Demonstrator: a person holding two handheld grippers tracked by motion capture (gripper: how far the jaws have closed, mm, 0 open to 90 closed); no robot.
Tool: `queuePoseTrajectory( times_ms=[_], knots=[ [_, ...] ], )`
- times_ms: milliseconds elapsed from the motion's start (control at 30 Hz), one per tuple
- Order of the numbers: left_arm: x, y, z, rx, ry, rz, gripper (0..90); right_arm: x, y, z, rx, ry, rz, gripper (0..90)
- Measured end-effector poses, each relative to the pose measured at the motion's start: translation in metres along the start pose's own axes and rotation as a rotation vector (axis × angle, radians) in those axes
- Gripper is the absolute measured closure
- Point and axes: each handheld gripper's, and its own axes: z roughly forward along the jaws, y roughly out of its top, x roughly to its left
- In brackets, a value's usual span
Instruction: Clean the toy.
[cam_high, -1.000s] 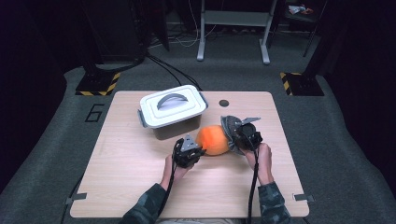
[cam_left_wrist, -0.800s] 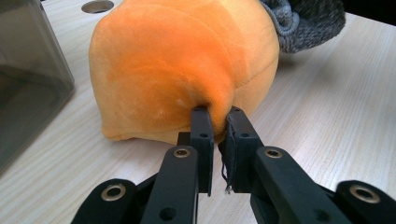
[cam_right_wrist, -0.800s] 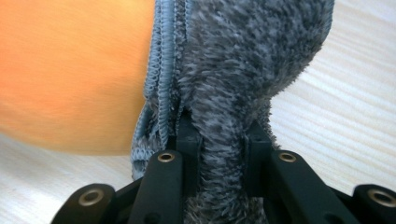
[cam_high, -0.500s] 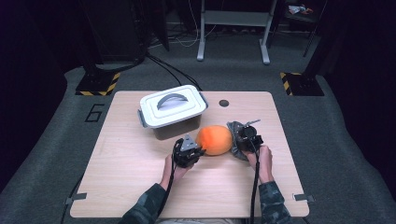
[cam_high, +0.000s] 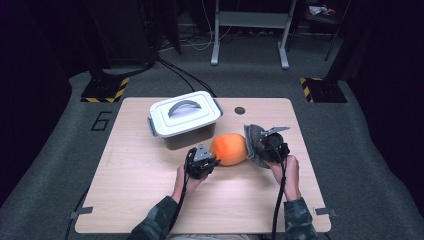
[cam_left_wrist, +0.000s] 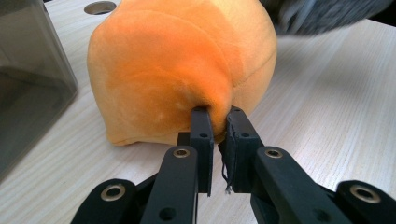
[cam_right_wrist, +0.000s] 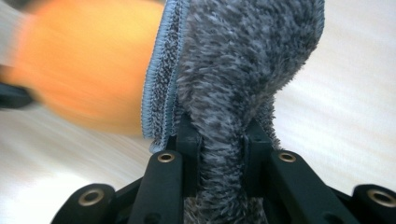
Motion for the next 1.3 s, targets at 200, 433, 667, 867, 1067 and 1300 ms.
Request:
queuePoseTrajectory(
  times_ms=[200, 433, 667, 867, 1067, 1300],
  knots=[
    [0.0, 0.001, 0.0, 0.003, -0.002, 0.001, 82.9, 0.032, 0.017, -0.019, -0.066, 0.054, -0.089, 74.0],
    [0.001, 0.001, 0.0, 0.007, -0.008, 0.006, 82.9, 0.06, 0.029, -0.01, -0.067, 0.146, -0.155, 74.1],
    [0.0, 0.0, 0.001, 0.011, -0.009, 0.003, 82.9, 0.065, 0.03, 0.008, -0.02, 0.074, -0.187, 74.4],
    [0.0, 0.0, 0.001, 0.011, -0.012, 0.001, 82.9, 0.054, 0.027, 0.007, -0.001, 0.008, -0.156, 74.6],
    [0.001, -0.001, 0.001, 0.015, -0.018, -0.009, 82.9, 0.033, 0.021, 0.013, 0.017, -0.04, -0.1, 74.6],
    [0.003, -0.003, 0.001, 0.015, -0.014, -0.008, 82.8, 0.009, 0.009, 0.032, 0.061, -0.03, -0.033, 74.6]
  ],
)
